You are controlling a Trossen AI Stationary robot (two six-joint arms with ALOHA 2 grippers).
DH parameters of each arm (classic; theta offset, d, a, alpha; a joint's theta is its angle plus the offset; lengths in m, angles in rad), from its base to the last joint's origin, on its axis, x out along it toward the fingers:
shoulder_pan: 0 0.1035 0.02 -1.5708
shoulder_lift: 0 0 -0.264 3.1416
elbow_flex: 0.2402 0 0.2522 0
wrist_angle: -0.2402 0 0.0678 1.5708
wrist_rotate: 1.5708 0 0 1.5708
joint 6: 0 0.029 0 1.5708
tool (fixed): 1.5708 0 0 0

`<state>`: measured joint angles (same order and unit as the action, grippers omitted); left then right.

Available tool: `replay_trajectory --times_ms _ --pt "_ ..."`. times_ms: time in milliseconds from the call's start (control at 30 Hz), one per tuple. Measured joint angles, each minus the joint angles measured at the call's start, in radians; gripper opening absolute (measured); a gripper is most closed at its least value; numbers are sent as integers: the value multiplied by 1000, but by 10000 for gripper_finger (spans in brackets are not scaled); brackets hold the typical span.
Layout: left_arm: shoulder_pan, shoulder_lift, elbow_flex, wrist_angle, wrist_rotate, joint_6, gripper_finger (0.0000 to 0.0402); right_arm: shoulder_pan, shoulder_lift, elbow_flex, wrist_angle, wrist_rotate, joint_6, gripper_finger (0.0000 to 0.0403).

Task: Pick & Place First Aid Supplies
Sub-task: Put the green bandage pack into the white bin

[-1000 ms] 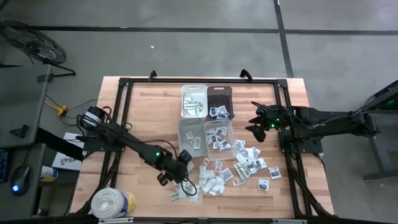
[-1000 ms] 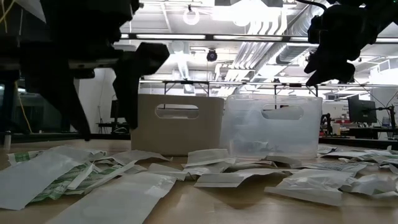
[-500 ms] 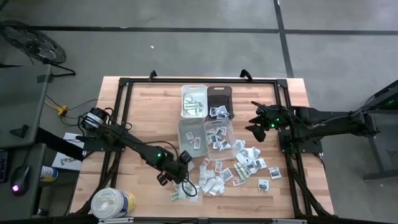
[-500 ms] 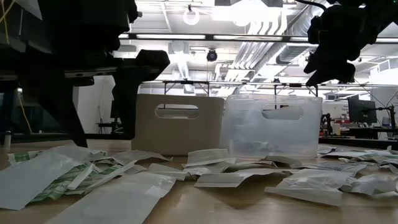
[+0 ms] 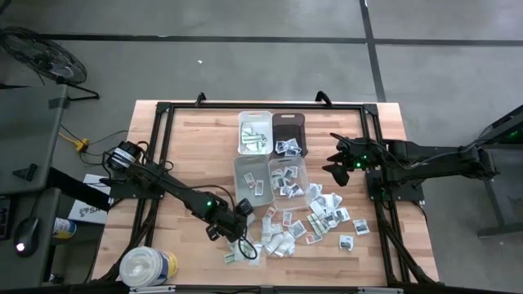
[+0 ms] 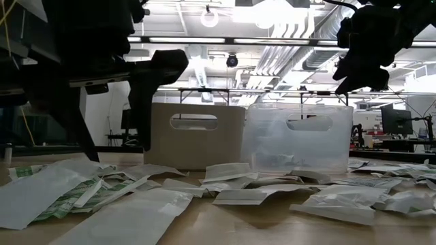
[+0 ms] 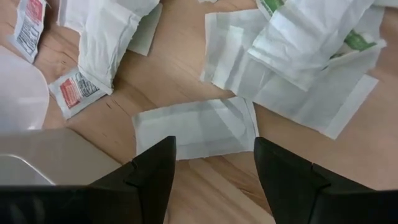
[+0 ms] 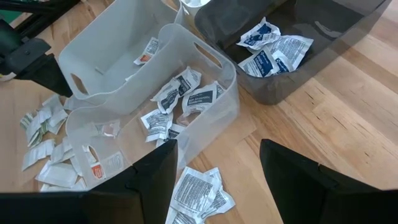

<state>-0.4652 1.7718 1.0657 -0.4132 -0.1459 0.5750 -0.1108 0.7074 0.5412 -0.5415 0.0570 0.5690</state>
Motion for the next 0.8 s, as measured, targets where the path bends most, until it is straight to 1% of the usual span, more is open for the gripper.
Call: replay_trajectory --times_ms 200,333,567,800 --pt "0 0 0 7 1 5 214 0 0 0 0 0 0 222" --pt "-5 0 0 28 44 5 213 0 0 0 0 -1 0 222" --pt "-13 0 0 37 17 27 213 0 0 0 0 0 0 222" --pt "-13 60 2 52 41 26 213 0 0 0 -2 3 0 222"
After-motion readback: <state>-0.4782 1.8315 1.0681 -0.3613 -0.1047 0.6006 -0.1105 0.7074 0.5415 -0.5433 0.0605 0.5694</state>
